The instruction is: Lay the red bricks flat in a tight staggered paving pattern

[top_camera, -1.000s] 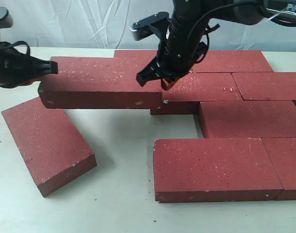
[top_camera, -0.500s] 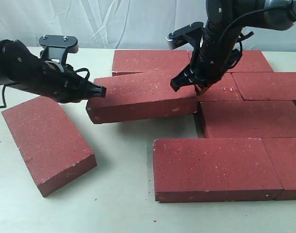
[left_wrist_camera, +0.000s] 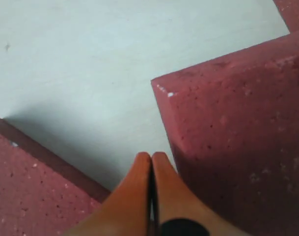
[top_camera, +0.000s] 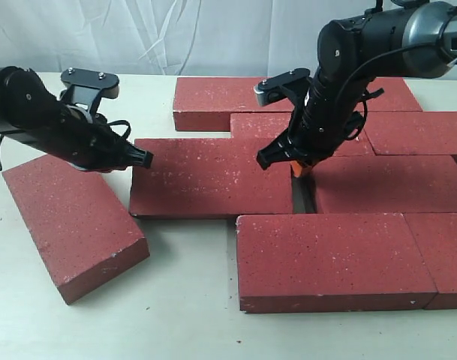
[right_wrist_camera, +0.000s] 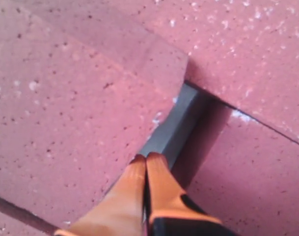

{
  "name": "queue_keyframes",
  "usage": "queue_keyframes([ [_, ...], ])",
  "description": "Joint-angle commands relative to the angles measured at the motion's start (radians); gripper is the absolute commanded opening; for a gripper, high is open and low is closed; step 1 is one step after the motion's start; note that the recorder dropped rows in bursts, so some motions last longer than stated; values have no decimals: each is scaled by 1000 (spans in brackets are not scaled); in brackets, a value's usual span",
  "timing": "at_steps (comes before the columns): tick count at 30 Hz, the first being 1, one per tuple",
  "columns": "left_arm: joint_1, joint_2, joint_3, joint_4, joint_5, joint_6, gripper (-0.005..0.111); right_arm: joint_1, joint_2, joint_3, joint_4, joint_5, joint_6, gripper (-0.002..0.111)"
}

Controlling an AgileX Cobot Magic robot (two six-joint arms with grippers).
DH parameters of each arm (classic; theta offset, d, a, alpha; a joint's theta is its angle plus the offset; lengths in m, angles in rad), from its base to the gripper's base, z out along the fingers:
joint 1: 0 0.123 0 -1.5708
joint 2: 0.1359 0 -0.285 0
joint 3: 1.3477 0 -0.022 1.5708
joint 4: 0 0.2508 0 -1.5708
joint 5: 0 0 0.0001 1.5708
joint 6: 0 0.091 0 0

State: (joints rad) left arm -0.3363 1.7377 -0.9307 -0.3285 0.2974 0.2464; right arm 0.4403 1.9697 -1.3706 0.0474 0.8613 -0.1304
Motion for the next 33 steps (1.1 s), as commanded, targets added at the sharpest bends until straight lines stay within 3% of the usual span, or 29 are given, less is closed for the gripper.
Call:
queue_keyframes([
  [1,8,3,-5,64,77,-3,0,1,-8,1,-17,71,-20,-1],
  [7,8,-30,-5,64,63,-3,0,-2,-19,-1,-123,81,-20,-1],
  [14,8,-114,-17,46,-124,-3,0,-2,-83,-1,-105,-201,-14,-1],
  [18,13,-11,-190,113,43,8,0,-10,-50,-41,-85,-228,-11,-1],
  [25,12,198,-437,95,171,8,0,-14,5,-92,-2,-207,-114,-1],
  [33,12,264,-462,84,286,8,0,-14,17,-92,32,-171,-131,-1],
])
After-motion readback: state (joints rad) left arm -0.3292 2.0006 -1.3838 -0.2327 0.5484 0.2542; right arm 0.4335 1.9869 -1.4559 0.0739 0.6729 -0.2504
